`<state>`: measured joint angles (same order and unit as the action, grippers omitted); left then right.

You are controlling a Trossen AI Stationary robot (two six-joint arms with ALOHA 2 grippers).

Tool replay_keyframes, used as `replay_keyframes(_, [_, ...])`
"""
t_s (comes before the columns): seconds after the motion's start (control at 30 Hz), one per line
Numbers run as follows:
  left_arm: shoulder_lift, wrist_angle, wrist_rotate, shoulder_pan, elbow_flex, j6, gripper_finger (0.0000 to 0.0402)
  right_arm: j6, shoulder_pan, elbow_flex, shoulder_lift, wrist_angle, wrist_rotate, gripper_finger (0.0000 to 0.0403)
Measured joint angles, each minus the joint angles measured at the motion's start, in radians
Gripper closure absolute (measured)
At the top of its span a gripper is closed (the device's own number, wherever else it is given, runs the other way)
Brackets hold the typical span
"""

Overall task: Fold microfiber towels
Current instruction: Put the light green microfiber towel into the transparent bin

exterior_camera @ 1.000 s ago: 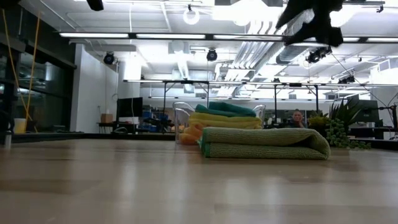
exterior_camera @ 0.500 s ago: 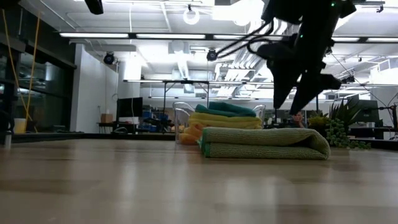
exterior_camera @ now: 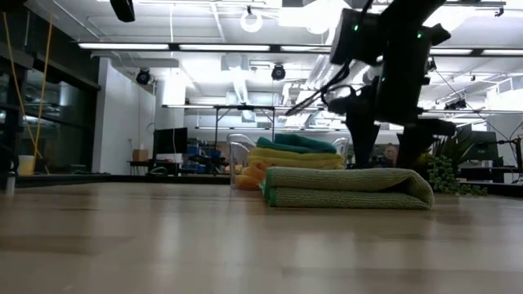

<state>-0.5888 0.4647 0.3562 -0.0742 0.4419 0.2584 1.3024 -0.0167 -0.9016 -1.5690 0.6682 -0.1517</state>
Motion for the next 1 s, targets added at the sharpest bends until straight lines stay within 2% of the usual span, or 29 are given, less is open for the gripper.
replay_keyframes(0.3, [0.0,-0.002,0.0,0.0,0.0,0.0,0.0226,0.077,0.012,0.001,-0.093,-0.112,0.099,0.0124])
replay_keyframes(0.57, [0.0,-0.005,0.008,0.0,0.0,0.0,0.0226,0.112,0.01,-0.003,-0.136,-0.108,0.114,0.0174])
replay_keyframes(0.73, [0.0,-0.005,0.013,0.0,0.0,0.0,0.0226,0.069,0.004,-0.001,-0.137,-0.087,0.098,0.0248])
replay_keyframes(0.9, [0.0,-0.005,0.023,0.0,0.0,0.0,0.0226,-0.015,0.004,0.001,-0.106,-0.053,0.085,0.0368])
replay_keyframes(0.93, [0.0,-0.005,0.025,0.0,0.0,0.0,0.0226,-0.028,0.004,0.002,-0.084,-0.04,0.071,0.0384])
replay_keyframes(1.0, [0.0,-0.005,0.026,0.002,0.0,0.0,0.0226,-0.048,0.006,0.003,-0.029,-0.033,0.052,0.0389])
